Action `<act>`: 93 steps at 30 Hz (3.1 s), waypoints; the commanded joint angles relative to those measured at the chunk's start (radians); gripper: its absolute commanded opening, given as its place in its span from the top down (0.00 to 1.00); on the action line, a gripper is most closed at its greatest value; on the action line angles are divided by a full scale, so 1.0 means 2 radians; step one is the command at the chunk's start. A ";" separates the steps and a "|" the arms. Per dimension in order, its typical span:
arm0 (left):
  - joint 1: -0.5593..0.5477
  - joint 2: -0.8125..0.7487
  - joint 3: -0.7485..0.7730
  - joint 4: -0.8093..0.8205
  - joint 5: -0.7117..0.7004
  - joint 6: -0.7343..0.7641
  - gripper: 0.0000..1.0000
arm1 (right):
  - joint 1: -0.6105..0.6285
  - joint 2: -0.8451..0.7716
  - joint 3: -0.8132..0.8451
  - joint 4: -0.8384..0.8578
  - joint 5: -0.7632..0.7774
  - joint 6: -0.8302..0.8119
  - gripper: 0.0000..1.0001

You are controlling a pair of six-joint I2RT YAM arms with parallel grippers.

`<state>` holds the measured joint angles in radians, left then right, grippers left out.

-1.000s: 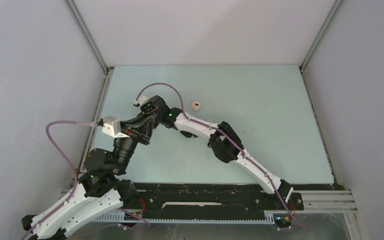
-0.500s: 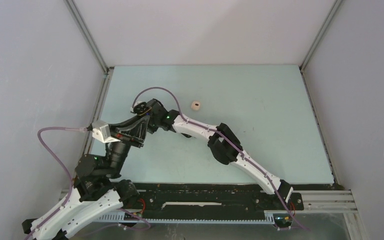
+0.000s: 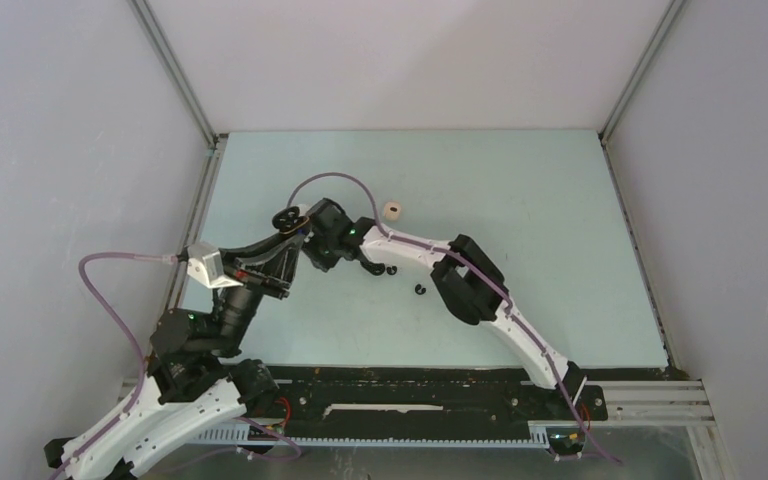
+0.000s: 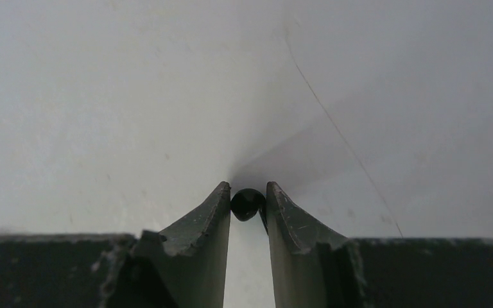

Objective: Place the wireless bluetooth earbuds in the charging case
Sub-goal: Move the earbud to the center of the board, then pick up the earbud from the center of the board.

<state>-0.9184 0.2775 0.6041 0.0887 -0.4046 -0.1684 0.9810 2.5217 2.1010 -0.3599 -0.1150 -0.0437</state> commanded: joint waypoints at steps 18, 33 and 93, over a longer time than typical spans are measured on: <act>-0.008 0.012 -0.015 0.051 0.048 -0.025 1.00 | -0.066 -0.274 -0.380 0.020 -0.021 0.148 0.67; -0.016 0.027 -0.043 0.063 0.047 -0.019 1.00 | -0.151 -0.386 -0.409 0.025 -0.117 0.064 0.68; -0.020 0.022 -0.062 0.061 0.047 -0.009 1.00 | -0.042 -0.157 -0.209 -0.219 -0.079 -0.318 0.64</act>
<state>-0.9535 0.3252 0.4858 0.1757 -0.3248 -0.2008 0.8757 2.2299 1.7401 -0.8257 -0.3634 -0.6643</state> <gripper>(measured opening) 0.288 0.359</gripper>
